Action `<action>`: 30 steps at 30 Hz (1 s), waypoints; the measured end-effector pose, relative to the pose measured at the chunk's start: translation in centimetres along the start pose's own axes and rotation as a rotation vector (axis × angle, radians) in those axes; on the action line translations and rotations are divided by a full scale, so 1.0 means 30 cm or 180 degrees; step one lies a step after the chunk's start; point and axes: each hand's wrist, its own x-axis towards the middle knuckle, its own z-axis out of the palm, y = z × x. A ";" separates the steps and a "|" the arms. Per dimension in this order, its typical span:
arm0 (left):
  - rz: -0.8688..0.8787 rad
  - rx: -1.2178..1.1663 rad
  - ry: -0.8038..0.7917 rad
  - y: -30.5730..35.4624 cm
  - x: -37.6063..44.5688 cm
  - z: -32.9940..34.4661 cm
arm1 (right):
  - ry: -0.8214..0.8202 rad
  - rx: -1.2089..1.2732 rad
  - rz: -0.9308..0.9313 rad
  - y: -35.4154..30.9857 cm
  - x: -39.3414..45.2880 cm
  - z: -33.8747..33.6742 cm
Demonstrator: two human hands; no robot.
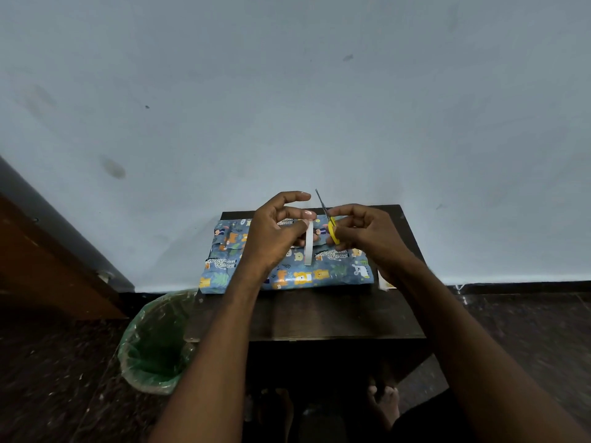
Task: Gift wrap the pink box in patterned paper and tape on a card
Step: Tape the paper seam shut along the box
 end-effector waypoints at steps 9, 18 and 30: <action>0.0031 0.0135 -0.0034 -0.006 0.005 -0.004 | -0.0179 -0.1088 -0.0118 -0.005 0.007 -0.048; 0.0130 0.0326 -0.0084 -0.002 0.007 -0.004 | -0.0098 -0.1788 -0.0429 -0.028 0.011 -0.049; 0.0256 0.0529 -0.0125 -0.009 0.014 -0.001 | 0.0069 -0.2004 -0.0637 -0.047 0.004 -0.049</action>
